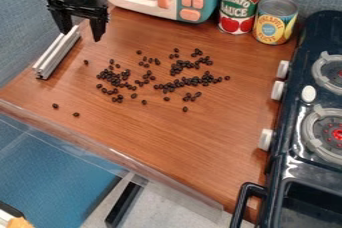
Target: Sweep into pile
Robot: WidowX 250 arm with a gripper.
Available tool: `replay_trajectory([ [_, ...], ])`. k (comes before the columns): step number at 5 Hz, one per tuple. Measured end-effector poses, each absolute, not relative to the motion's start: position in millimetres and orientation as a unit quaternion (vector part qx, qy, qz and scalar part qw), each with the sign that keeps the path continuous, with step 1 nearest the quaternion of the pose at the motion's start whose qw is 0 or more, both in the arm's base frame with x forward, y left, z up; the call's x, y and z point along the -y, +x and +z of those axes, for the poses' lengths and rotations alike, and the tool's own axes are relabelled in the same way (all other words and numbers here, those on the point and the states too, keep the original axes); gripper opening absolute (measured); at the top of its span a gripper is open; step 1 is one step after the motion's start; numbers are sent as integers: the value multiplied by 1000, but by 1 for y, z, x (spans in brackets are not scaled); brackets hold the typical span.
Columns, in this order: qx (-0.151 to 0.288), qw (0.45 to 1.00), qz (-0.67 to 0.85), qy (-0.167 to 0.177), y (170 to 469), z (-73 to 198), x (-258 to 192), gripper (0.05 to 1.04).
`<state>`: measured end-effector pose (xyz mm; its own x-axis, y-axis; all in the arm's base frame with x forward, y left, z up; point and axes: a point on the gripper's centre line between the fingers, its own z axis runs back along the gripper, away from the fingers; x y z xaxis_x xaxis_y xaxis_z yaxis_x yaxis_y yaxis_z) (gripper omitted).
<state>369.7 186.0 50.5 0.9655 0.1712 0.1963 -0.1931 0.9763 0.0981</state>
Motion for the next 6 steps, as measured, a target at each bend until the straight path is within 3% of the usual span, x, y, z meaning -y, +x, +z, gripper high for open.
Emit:
replay_trajectory([
  [1,75,992,92,46,366,35,-183,1000],
  [2,74,994,82,8,355,40,-201,1000],
  [4,85,990,108,-4,339,51,-235,965],
  [5,73,989,125,1,332,38,-242,821],
  [6,68,988,138,-7,323,20,-234,503],
])
